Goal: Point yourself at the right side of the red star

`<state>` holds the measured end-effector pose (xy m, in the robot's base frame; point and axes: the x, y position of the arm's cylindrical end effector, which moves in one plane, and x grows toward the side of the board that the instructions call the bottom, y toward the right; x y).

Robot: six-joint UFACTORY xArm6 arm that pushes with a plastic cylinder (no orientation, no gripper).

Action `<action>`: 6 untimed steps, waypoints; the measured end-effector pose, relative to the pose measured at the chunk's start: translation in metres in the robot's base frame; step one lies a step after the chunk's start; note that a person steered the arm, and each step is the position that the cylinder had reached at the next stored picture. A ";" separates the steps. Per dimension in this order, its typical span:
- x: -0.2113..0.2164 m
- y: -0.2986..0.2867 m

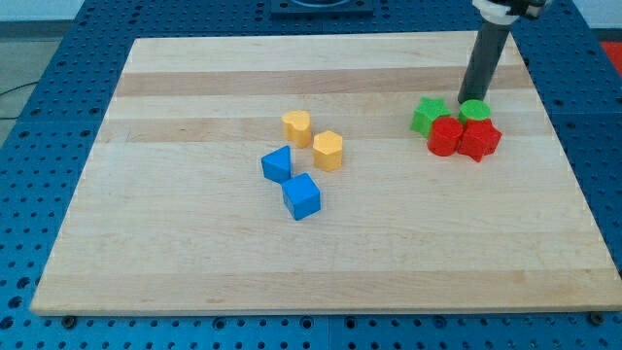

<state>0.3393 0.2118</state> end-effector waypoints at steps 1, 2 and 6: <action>0.002 0.081; 0.055 0.132; 0.079 0.039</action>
